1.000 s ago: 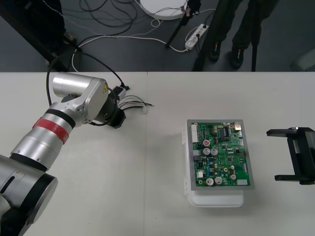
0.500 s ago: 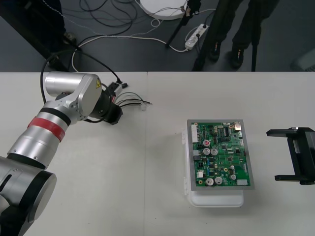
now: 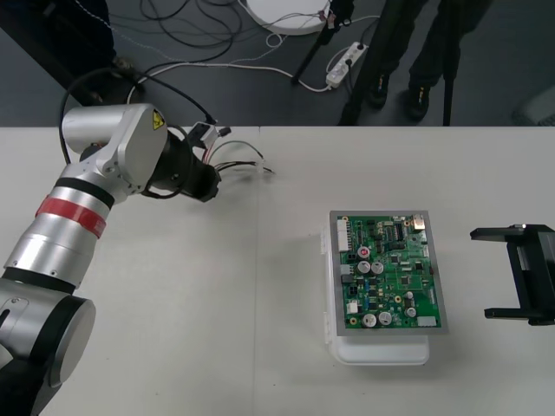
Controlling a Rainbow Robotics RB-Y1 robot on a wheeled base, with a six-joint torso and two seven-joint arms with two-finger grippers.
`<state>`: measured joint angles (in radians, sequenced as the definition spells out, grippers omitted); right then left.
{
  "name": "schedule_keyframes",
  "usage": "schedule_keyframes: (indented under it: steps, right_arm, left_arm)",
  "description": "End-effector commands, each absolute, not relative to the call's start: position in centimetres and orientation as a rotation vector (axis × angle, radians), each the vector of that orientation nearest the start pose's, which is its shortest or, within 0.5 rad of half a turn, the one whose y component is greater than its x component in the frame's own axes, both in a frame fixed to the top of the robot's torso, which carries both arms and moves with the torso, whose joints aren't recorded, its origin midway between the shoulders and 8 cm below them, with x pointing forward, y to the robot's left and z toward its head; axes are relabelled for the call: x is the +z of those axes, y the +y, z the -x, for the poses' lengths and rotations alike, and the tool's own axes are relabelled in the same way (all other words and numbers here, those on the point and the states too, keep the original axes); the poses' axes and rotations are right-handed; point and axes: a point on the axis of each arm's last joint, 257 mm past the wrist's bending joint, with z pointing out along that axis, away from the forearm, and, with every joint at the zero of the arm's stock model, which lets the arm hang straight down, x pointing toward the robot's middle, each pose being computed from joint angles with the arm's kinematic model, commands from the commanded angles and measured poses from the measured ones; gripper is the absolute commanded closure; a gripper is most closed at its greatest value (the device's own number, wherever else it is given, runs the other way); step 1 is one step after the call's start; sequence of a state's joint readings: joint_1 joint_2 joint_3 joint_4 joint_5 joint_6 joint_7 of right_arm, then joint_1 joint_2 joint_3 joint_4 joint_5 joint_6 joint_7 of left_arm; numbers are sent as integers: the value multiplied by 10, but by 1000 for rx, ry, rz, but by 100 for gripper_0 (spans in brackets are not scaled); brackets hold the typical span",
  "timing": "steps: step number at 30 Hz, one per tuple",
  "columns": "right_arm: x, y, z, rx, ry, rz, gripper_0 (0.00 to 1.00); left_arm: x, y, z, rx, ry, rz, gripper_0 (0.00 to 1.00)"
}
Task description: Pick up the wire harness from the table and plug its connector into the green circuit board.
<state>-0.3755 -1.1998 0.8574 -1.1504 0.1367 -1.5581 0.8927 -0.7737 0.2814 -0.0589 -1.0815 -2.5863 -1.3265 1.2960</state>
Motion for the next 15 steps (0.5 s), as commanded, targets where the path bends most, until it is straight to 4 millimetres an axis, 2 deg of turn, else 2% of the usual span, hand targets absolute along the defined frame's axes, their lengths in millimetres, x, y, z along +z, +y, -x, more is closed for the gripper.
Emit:
schedule_keyframes:
  steps: [1, 7, 10, 15]
  right_arm:
    - [-159, -242, -322, 922, 975, 1338, 0]
    - [-159, -241, -322, 923, 974, 1338, 0]
    - [-160, -241, -321, 926, 978, 1336, 0]
    - [-160, -241, -321, 927, 975, 1338, 0]
  left_arm:
    - [-227, 158, -581, -269, 2478, -736, 100]
    - [-205, 158, -572, -274, 2426, -788, 100]
    - [-200, 158, -565, -284, 2411, -804, 100]
    - [-191, 147, -550, -337, 2350, -841, 100]
